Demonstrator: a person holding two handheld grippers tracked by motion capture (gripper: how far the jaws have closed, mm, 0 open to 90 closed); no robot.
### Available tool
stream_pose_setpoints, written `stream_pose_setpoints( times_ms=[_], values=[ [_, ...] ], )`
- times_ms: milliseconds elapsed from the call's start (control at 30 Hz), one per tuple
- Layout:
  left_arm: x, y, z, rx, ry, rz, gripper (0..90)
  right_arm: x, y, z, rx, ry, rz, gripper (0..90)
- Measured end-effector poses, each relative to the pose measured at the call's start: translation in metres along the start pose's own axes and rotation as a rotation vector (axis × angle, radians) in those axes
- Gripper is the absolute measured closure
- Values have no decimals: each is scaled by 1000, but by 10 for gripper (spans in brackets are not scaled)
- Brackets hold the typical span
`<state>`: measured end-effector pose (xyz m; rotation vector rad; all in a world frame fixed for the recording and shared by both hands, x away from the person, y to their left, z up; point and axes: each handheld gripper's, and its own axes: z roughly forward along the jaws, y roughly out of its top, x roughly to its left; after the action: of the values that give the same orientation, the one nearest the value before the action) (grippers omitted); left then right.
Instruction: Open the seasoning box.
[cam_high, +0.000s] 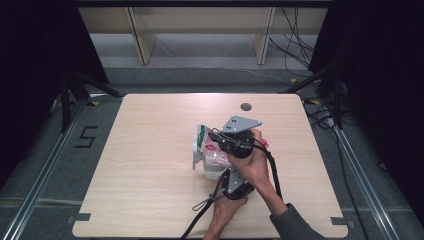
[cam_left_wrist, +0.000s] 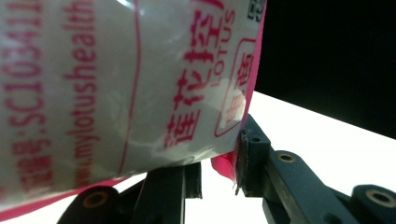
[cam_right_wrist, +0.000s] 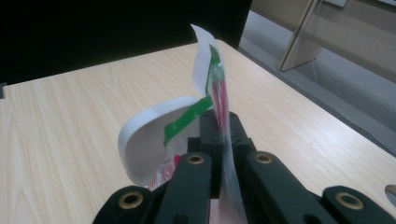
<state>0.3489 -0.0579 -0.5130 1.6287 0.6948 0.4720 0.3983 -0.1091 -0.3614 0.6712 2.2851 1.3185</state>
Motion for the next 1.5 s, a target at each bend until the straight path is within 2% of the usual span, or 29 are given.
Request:
stream_pose_setpoints(
  times_ms=[133,200,233,267,300,333,367,433,567,667,733,767,833,867,933,1067,1100,1133,1167,1200,1233,1267,1300,1367,1500],
  values=[
    [0,-1,0,0,1,2,742,-1,-1,1,12,8,8,900],
    [0,0,0,2,2,3,742,-3,0,-1,-6,1,-4,900],
    [0,0,1,2,0,2,742,-3,0,-1,4,11,14,900],
    [0,-1,1,0,1,1,742,-3,-1,1,0,13,-6,900],
    [0,-1,1,0,1,1,742,-2,-1,2,-4,-1,15,900],
    [0,-1,1,2,1,2,742,-2,-1,2,-4,-1,15,900],
    [0,0,0,0,2,1,742,-2,0,0,7,17,11,900],
    [0,0,0,0,1,2,742,-4,1,-1,-9,12,-14,900],
    [0,-1,0,5,1,0,742,-3,-1,2,3,6,4,900],
    [0,0,0,-6,-2,-3,742,-2,0,-1,1,13,0,900],
    [1,-1,0,4,-1,-2,742,-2,0,0,-12,-5,-13,900],
    [0,-1,1,-1,3,-3,742,-2,-1,2,1,3,11,900],
    [1,-1,1,-3,-3,-4,742,-2,-2,3,14,22,8,900],
    [1,-1,1,-4,-3,-5,743,-2,-1,2,-1,9,-3,900],
    [0,0,0,2,-1,-1,743,-2,-1,0,-11,-2,6,900],
    [0,0,1,-2,0,-2,742,-3,0,0,3,20,6,900],
    [0,0,0,-1,0,-4,742,-3,0,0,-2,16,20,900],
    [0,0,0,0,-2,-2,743,-5,0,-1,-15,0,10,900],
    [-1,1,0,-7,-1,-6,743,-5,0,-1,-23,11,15,900],
    [-2,2,1,-13,-4,-11,742,-5,2,-3,-8,22,22,900],
    [-3,3,3,-25,-7,-17,742,-5,3,-3,-4,25,11,900],
    [-3,3,3,-25,-7,-17,742,-5,4,-3,2,19,8,900],
    [-4,4,3,-23,-14,-18,742,-6,3,-2,-19,-5,3,900],
    [-4,3,4,-26,-13,-16,742,-7,3,-3,-7,16,15,900],
    [-3,3,3,-22,-14,-13,742,-9,3,-2,-13,11,23,900]
  ],
)
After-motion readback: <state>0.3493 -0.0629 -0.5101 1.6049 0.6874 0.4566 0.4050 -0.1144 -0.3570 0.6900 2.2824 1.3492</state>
